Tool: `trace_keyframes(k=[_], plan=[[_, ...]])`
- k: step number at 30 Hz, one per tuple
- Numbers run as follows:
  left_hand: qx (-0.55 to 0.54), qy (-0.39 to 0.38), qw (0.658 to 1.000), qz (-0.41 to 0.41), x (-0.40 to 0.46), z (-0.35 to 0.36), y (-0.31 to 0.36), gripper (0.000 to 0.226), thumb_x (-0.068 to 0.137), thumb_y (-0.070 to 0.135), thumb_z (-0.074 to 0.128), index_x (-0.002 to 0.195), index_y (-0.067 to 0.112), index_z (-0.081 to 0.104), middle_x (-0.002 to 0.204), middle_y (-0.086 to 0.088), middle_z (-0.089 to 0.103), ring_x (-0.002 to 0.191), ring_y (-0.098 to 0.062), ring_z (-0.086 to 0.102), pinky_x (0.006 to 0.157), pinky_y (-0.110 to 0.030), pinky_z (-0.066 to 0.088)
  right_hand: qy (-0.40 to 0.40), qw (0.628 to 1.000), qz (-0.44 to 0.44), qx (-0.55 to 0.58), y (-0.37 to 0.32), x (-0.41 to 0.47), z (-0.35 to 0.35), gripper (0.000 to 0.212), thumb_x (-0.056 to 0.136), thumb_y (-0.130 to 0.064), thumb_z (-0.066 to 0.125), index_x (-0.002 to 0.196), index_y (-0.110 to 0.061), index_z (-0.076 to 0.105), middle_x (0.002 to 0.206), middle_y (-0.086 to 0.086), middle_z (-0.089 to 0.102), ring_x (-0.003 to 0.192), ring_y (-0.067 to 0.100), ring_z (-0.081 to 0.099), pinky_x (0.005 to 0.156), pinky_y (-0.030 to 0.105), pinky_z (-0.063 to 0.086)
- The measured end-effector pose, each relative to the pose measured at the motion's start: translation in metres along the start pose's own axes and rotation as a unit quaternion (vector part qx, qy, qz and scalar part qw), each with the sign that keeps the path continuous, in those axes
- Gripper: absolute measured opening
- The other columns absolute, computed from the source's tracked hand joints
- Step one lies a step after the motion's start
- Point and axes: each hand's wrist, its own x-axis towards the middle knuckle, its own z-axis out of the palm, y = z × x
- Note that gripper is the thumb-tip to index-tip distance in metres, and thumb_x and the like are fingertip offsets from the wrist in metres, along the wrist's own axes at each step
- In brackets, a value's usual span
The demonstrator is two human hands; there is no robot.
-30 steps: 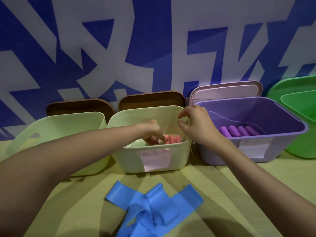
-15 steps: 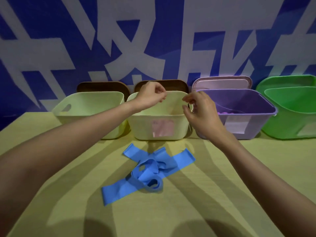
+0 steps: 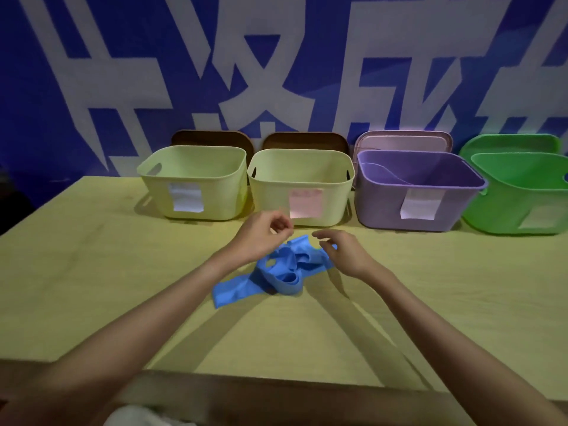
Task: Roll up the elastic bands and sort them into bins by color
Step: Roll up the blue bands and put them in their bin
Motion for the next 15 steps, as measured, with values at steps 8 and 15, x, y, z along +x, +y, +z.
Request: trace_keyframes(k=[8,15], plan=[[0.011,0.019,0.999,-0.033,-0.031,0.015,-0.020,0.011,0.088,0.019,0.065,0.097,0.016,0.070,0.098,0.010,0.067,0.096,-0.003,0.058,0.081,-0.013,0.039,-0.099,0.990,-0.041,-0.090,-0.005,0.059,0.008,0.038,0.092,-0.002,0.056,0.130,-0.006,0.058,0.135,0.009,0.057,0.127,0.023,0.050,0.102,0.024,0.035],[-0.022,0.039,0.998,-0.052,-0.037,0.007,-0.019,0.007,0.086,0.016,0.066,0.092,0.016,0.070,0.094,0.006,0.069,0.095,-0.010,0.063,0.083,-0.022,0.048,-0.048,0.986,-0.072,-0.143,-0.004,0.058,0.018,0.011,0.084,-0.012,0.069,0.094,-0.010,0.074,0.097,0.006,0.072,0.089,0.023,0.064,0.073,0.029,0.049]])
